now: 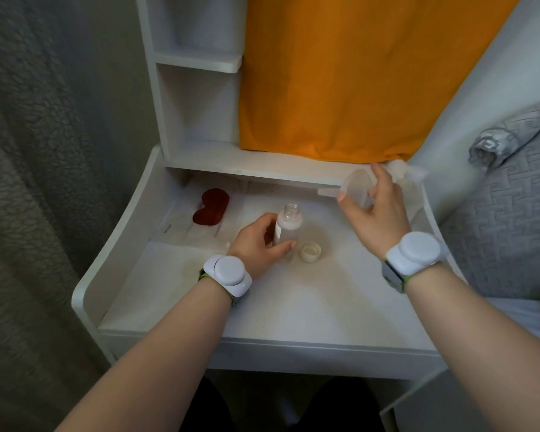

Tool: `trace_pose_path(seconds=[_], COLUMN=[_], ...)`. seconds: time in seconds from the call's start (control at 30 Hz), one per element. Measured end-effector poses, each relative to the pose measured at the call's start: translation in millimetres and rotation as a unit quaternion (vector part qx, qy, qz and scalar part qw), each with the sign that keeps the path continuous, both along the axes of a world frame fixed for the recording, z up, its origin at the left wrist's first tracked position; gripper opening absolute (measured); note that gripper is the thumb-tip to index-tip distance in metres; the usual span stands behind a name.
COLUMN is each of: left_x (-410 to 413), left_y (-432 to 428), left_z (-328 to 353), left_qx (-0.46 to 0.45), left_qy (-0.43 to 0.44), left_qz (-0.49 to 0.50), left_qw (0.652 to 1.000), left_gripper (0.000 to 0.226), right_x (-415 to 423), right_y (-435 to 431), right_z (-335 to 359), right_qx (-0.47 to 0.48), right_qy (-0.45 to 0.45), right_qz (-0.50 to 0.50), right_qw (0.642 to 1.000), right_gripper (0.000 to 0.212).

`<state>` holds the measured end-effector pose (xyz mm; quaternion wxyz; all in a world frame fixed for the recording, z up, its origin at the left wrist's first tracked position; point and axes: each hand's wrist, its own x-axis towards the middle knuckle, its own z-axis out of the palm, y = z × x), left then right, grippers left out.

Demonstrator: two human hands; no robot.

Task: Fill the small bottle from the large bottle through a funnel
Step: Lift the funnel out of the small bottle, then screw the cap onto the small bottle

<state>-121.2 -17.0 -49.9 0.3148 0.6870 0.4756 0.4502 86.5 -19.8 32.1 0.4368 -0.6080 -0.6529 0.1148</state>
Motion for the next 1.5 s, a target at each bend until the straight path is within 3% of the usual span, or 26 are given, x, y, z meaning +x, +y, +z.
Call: trace_pose_path(seconds=[0.27,0.4,0.8,0.9,1.0,1.1,1.2,1.5], left_x=[2,3,3,4,3,3,3,3], left_y=[0,-1,0,0,-1,-1,-1,0], left_z=[-1,0,-2,-1,-1,-2,-2,-3], left_qx=[-0.010,-0.015,-0.028,-0.030,-0.031,-0.034,-0.031,-0.026], left_qy=[0.001,-0.017,-0.034,-0.035,-0.033,-0.035,-0.029,-0.024], left_qz=[0.007,0.007,0.001,0.000,0.000,0.001,0.005,0.010], left_qw=[1.000,1.000,0.999,0.999,0.999,0.999,0.999,0.999], left_gripper=[0.035,0.037,0.033,0.033,0.036,0.039,0.037,0.043], right_x=[9,10,15,10,-4,-17,-23,-24], right_y=[1,0,3,-3,-9,-11,-9,-1], right_z=[-41,-44,-46,-42,-41,-50,-61,-68], right_qx=[-0.084,-0.098,-0.130,-0.064,-0.002,-0.077,-0.137,-0.142], right_qy=[-0.214,-0.264,-0.212,-0.238,-0.254,-0.249,-0.253,-0.217], right_qz=[-0.115,-0.124,-0.104,-0.096,0.003,0.097,0.102,0.082], right_qw=[0.966,0.951,0.963,0.964,0.967,0.960,0.952,0.962], right_gripper=[0.071,0.065,0.079,0.072,0.056,0.056,0.062,0.041])
